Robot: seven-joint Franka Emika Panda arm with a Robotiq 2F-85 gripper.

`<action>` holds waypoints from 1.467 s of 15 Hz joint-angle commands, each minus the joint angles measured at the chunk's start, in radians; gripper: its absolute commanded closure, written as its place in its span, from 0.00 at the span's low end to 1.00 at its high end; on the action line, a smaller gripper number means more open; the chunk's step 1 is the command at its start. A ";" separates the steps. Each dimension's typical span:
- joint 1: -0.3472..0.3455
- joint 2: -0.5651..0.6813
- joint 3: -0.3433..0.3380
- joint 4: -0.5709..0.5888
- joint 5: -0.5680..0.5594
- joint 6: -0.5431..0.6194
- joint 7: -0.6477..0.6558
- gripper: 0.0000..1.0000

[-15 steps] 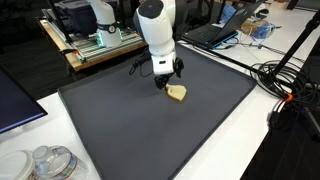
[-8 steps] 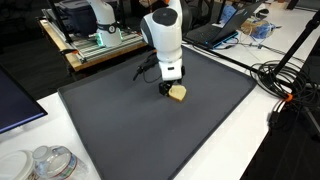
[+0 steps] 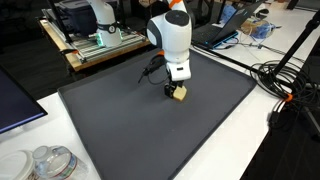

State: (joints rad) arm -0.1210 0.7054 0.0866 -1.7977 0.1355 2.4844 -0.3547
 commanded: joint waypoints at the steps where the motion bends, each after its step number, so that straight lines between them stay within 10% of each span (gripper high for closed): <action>1: 0.013 0.015 -0.008 0.030 -0.046 -0.032 0.028 0.49; 8: 0.021 0.003 -0.006 0.039 -0.061 -0.090 0.036 0.97; 22: 0.071 -0.016 -0.038 0.040 -0.128 -0.113 0.108 0.98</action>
State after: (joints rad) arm -0.0702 0.6980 0.0669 -1.7678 0.0414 2.4077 -0.2815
